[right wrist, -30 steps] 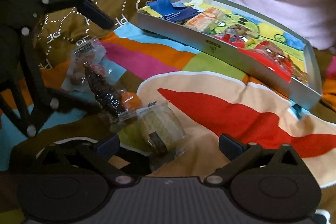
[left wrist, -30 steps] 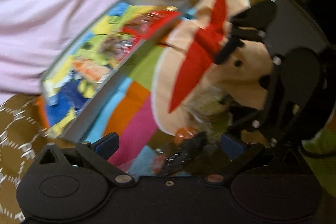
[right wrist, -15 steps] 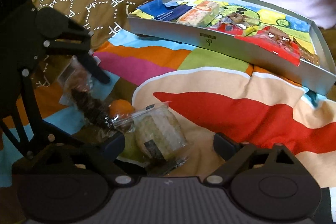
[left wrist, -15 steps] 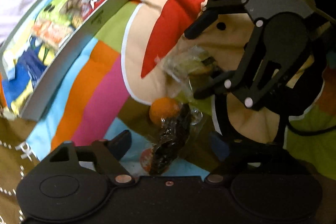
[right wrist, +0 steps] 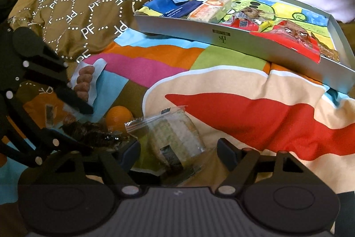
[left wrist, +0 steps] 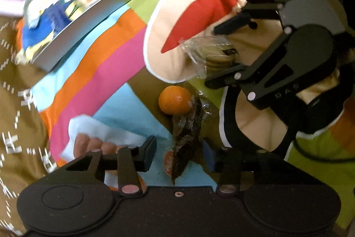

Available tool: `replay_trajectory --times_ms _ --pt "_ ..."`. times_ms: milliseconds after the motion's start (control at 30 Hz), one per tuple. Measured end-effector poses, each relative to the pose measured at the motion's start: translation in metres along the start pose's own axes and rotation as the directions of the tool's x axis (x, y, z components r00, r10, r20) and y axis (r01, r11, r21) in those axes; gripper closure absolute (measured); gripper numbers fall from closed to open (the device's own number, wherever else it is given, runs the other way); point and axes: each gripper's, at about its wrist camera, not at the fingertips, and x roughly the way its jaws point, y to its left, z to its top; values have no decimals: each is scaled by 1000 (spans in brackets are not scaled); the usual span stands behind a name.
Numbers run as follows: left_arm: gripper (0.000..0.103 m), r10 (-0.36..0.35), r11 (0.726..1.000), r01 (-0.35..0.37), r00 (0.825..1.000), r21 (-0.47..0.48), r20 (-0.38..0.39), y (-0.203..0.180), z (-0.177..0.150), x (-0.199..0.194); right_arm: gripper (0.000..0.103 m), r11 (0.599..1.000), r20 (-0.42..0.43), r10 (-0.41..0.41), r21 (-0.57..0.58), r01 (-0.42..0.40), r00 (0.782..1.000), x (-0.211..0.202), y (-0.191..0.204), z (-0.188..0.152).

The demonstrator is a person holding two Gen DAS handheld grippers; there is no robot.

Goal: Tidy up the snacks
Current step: 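Lower the left tool toward the sausage pack while the right tool approaches the biscuit bag, then grasp the dark dried-meat pack with the left tool while the right tool grasps the biscuit bag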

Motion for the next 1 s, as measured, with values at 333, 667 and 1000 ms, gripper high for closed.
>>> replay_trajectory --times_ms 333,667,1000 --pt "61 -134 966 138 990 -220 32 3 -19 -6 13 999 -3 -14 29 14 1000 5 -3 -1" --pt "85 -90 947 107 994 -302 70 9 -23 -1 29 1000 -22 2 24 -1 1000 5 1 -1" --pt "92 -15 965 50 990 -258 138 -9 -33 -17 44 999 -25 -40 -31 39 999 -1 15 -3"
